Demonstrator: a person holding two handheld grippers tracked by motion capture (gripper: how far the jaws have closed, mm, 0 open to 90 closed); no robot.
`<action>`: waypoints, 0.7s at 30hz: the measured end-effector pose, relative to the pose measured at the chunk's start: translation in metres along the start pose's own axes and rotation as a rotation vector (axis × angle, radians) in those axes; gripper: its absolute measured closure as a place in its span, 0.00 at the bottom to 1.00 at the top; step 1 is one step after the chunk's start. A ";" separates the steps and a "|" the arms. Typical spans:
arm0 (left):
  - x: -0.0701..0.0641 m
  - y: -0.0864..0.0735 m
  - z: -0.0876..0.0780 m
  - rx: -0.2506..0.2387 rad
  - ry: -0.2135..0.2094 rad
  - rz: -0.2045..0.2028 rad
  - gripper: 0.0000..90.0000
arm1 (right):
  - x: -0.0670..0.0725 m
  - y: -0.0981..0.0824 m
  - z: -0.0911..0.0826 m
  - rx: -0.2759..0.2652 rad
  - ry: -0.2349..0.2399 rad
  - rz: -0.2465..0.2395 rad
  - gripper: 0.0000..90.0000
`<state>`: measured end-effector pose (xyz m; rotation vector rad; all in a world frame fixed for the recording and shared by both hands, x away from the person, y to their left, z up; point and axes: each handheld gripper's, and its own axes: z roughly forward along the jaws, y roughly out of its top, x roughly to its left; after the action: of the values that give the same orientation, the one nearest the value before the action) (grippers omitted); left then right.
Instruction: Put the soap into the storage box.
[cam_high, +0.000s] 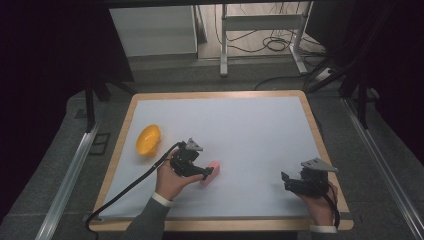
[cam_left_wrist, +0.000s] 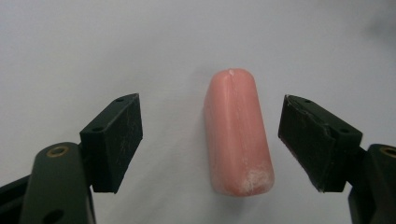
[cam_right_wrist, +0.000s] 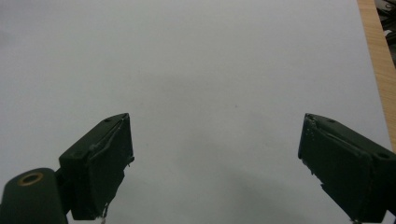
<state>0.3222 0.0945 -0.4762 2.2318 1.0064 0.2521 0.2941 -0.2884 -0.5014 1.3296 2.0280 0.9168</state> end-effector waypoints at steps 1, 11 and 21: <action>-0.002 0.000 0.002 0.011 0.009 0.011 0.25 | 0.000 0.000 0.000 -0.002 -0.001 0.000 0.11; -0.010 0.005 0.018 0.039 0.005 0.016 0.26 | 0.000 0.000 0.001 0.004 -0.003 -0.001 0.11; -0.015 0.000 0.031 0.085 -0.003 0.017 0.26 | 0.000 -0.001 0.003 0.012 -0.004 -0.003 0.11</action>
<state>0.3254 0.0681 -0.4979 2.3168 1.0142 0.2170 0.2956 -0.2878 -0.5043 1.3335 2.0347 0.9014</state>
